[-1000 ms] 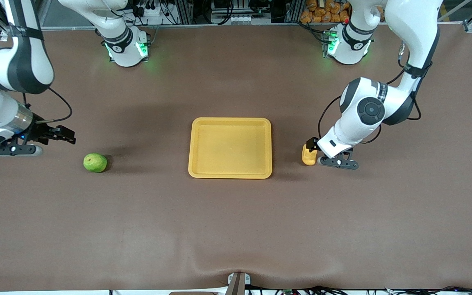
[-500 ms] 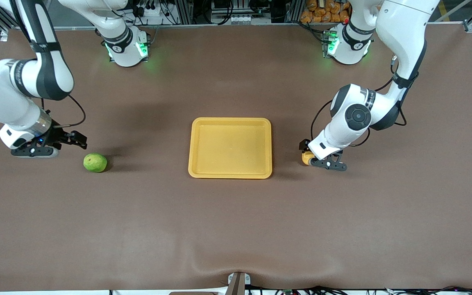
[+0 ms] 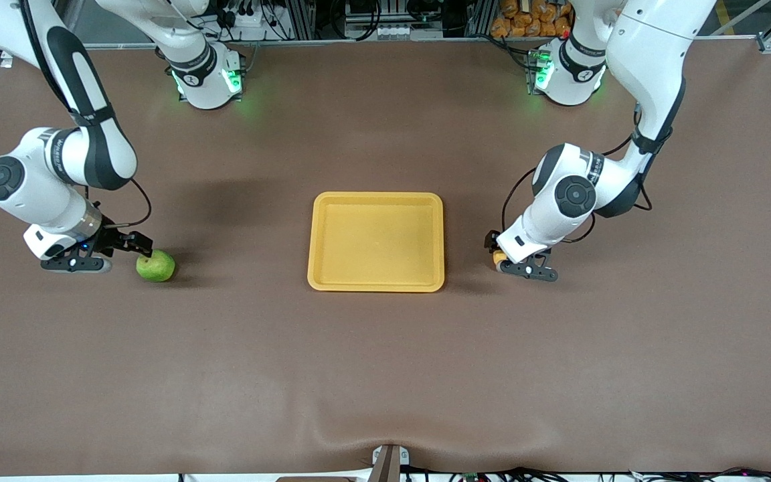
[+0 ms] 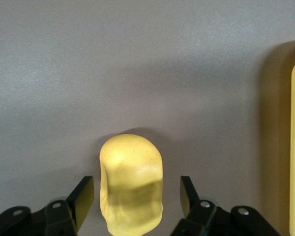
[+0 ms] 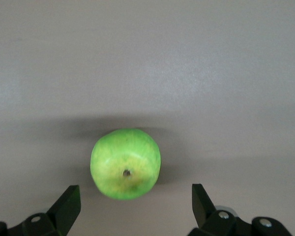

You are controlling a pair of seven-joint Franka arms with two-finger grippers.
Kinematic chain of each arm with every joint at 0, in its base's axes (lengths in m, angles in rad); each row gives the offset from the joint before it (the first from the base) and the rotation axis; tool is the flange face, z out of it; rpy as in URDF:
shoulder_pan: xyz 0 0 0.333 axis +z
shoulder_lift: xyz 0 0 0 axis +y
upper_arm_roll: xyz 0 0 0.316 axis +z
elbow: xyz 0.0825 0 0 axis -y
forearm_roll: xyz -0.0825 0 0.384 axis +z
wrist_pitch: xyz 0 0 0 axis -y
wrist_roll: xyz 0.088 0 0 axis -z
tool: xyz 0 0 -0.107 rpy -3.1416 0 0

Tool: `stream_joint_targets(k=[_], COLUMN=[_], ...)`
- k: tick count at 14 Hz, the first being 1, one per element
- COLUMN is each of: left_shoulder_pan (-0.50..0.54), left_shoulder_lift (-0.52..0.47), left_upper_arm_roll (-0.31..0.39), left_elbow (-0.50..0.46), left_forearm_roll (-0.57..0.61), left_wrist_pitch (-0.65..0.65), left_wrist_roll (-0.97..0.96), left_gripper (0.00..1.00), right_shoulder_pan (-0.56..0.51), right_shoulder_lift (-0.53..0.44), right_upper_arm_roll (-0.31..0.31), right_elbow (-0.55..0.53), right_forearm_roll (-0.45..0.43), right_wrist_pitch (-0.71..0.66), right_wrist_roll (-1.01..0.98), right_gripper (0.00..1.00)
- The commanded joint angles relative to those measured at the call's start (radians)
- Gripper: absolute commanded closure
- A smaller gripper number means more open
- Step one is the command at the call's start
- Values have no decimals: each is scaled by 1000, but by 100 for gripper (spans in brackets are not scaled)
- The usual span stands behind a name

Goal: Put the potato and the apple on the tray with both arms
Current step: 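Lower and close the left gripper on the potato while the right grips the apple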

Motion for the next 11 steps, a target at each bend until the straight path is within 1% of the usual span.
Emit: stream_joint_targets(k=[1,4,6,7,8,10,11], left_shoulder_pan=[-11,-11,-11,-11,-11,-14,-14], left_shoulder_lift=[2,16,18,21,18,14,13], left_upper_arm_roll=[0,1,1,1,1,1,1], left_elbow=[1,1,1,1,1,1,1], left_forearm_roll=[-5,-5,-5,-5,-3,-3,-3], left_wrist_pitch=[16,23,23,23,23,22,22], left_wrist_roll=[-14,-14,-14,-14,-11,-11,-11], left_gripper=[33,40,48,56,67,82,88], right_shoulder_pan=[-15,-17,-15,-12,-12,-14,-15], right_shoulder_lift=[46,70,83,86,96,116,118], right_upper_arm_roll=[11,13,13,13,13,14,14], right_elbow=[9,15,18,18,18,18,18], right_forearm_roll=[0,6,44,54,58,58,60], right_wrist_pitch=[48,50,50,53,72,92,94], right_wrist_roll=[-11,-10,-11,-11,-11,-11,-10], right_gripper=[0,0,0,0,0,0,0])
